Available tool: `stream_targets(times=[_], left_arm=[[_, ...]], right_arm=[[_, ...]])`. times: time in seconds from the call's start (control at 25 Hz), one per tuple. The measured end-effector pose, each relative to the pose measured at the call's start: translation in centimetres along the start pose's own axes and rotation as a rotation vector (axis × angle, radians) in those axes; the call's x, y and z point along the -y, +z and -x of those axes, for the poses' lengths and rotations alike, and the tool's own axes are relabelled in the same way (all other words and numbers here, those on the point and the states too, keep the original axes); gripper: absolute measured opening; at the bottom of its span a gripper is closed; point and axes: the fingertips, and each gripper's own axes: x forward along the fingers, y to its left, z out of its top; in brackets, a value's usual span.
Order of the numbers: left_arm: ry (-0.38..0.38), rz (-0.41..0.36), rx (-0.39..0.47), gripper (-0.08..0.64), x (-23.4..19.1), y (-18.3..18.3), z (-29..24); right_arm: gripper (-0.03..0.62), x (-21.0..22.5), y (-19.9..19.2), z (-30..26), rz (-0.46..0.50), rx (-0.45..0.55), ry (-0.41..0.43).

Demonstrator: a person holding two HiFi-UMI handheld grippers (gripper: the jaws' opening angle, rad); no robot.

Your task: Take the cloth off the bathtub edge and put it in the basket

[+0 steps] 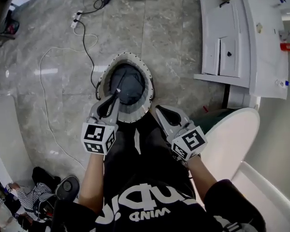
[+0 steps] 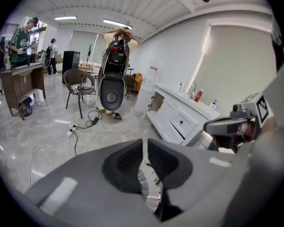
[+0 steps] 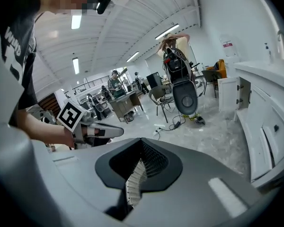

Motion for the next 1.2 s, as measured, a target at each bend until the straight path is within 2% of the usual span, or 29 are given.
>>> stream_targets(times=[0.08,0.28,0.4,0.48,0.64,0.88,1.04,1.2], left_arm=[[-0.006,-0.015,0.013,-0.003,0.8,1.6,0.9],[-0.066,0.005,0.008,-0.003,2.7,4.6,2.6],[-0.108,0.019,0.014,-0.003,4.5,6.0,4.2],[-0.122,0.007,0.031,-0.003,5.5,7.0,5.3],[-0.133,0.013,0.084,-0.003,6.0,9.2,6.8],[-0.118,-0.083,0.132,-0.003,5.9,10.9,8.7],[-0.137,-0.106,0.165,-0.003,6.4,11.8,10.1],[-0.122,-0.142,0.215,-0.003,6.5,13.1,11.5]], right_arm=[[0.009,-0.6,1.1,0.7,0.000,0.012,0.012],[0.009,-1.6,4.7,1.7,0.034,0.064,0.018],[0.009,-2.4,6.4,2.3,0.012,0.103,0.024],[0.009,-3.0,7.1,2.6,0.004,0.123,0.031],[0.009,-3.8,8.8,2.8,0.049,0.166,0.028],[0.009,-4.9,10.7,3.3,0.103,0.201,0.045],[0.009,-5.3,11.3,4.0,0.134,0.207,0.045],[0.009,-5.4,12.7,4.9,0.145,0.236,0.040]])
